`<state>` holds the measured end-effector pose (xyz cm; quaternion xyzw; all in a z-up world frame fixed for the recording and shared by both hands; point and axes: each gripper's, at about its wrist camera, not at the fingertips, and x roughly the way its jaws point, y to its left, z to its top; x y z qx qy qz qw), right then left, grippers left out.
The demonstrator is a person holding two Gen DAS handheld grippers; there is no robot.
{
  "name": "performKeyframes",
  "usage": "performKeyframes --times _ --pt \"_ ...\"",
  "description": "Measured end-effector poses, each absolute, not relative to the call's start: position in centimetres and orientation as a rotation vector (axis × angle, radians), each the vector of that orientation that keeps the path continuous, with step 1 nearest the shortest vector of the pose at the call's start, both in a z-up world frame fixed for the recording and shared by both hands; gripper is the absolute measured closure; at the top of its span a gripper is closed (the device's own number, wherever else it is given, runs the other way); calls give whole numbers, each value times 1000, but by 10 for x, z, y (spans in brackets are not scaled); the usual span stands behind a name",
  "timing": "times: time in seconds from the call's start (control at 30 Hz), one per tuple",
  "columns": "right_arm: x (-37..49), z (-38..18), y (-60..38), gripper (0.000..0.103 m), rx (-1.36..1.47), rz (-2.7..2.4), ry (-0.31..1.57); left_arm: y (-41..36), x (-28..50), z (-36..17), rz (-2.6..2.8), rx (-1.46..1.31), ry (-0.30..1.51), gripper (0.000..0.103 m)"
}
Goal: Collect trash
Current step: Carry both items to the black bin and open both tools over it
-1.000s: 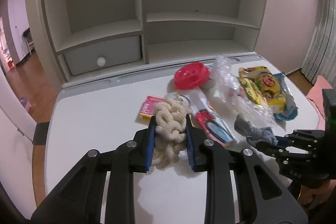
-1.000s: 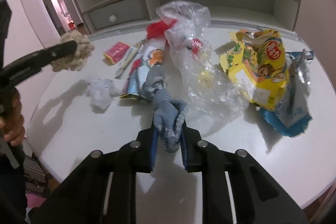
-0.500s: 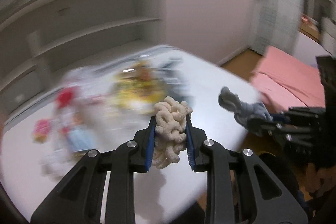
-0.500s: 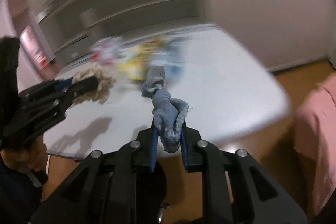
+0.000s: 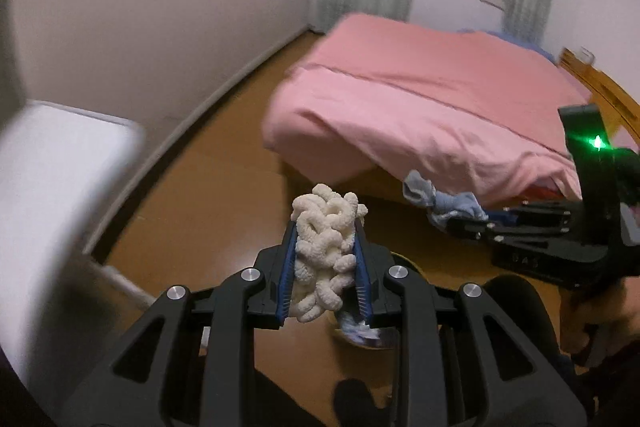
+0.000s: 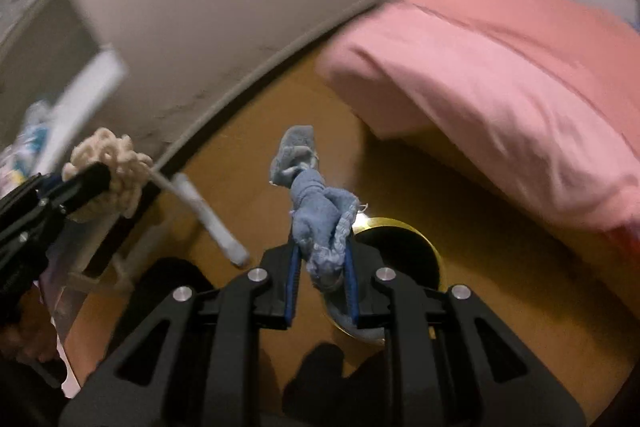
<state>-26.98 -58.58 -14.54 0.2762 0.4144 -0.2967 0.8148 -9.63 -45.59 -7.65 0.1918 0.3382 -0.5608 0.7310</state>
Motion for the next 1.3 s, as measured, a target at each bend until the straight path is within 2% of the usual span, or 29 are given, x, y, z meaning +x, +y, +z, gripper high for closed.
performKeyframes --times 0.3,0.6,0.63,0.67,0.73,1.0,1.07,1.2,1.3 --pt "-337 -248 -623 84 819 -704 1002 -534 -153 -181 -1354 602 862 78" --pt "-331 -270 -627 84 843 -680 1036 -534 -154 -212 -1324 640 927 78" --pt "-330 -271 -630 79 844 -676 1033 -535 -151 -214 -1318 639 932 78" --pt "-328 -271 -632 62 848 -675 1031 -533 -149 -213 -1314 637 937 78" --pt "-327 -270 -633 44 846 -680 1018 -534 -146 -216 -1307 634 951 78" --pt "-330 -264 -635 42 850 -704 997 -545 -154 -227 -1314 629 982 76" --pt "-334 -260 -636 37 850 -712 987 -548 -158 -228 -1332 655 983 69" --pt "-343 -255 -637 34 861 -727 964 -553 -161 -228 -1344 644 977 38" --pt "-350 -254 -639 33 869 -737 956 -556 -164 -227 -1345 648 964 35"
